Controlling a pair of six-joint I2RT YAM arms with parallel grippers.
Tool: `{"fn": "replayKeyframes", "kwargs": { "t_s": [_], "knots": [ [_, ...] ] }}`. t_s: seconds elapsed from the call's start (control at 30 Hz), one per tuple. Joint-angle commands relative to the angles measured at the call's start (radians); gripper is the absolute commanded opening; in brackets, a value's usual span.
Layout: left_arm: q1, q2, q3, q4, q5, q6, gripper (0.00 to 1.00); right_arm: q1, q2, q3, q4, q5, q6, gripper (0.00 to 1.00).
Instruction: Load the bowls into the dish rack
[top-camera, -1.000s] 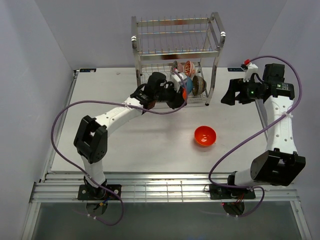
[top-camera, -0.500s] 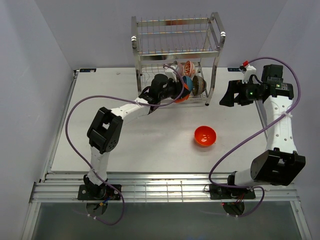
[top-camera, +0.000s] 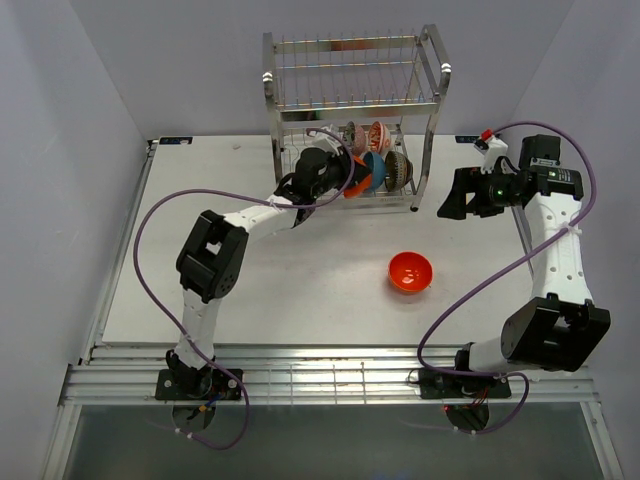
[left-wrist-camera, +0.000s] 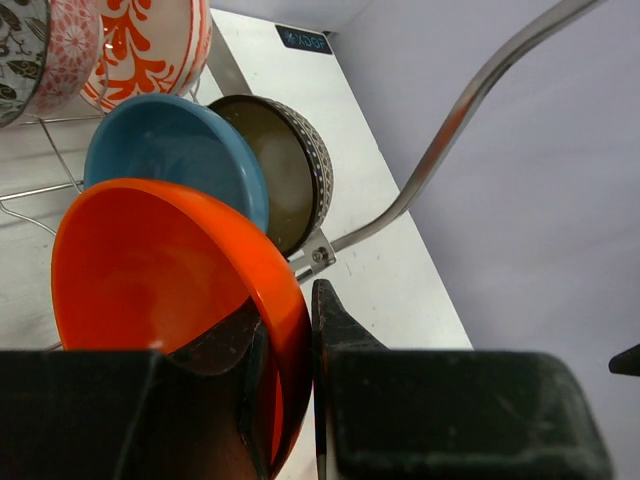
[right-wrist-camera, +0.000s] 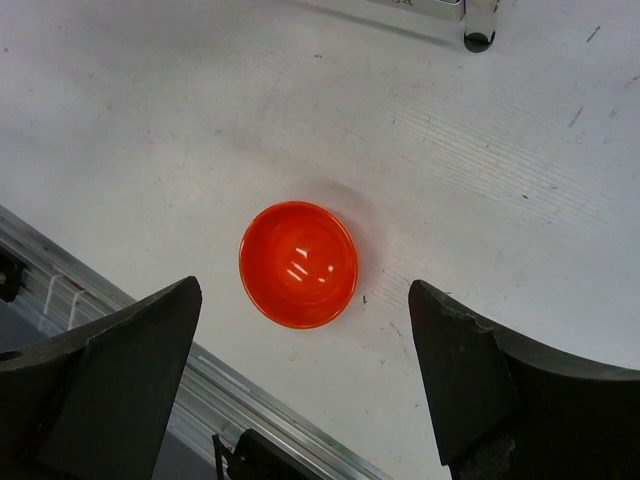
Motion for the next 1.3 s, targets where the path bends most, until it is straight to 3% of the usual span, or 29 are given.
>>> {"fn": "replayKeyframes", "kwargs": {
  "t_s": [0.0,0.7,1.27],
  "knots": [
    [0.010,0.002,0.043,0.055,-0.057,-0.037,0.00,-0.002,-0.020,0.002,-0.014,-0.016,-0.017,0.90],
    [0.066,0.119,0.055,0.267,0.115,-0.178,0.00,-0.002,-0.021,-0.030,-0.019,-0.012,-0.041,0.90],
    [0.076,0.196,0.121,0.308,0.130,-0.221,0.00,-0.002,0.005,-0.029,-0.022,-0.024,-0.043,0.90]
  ]
}}
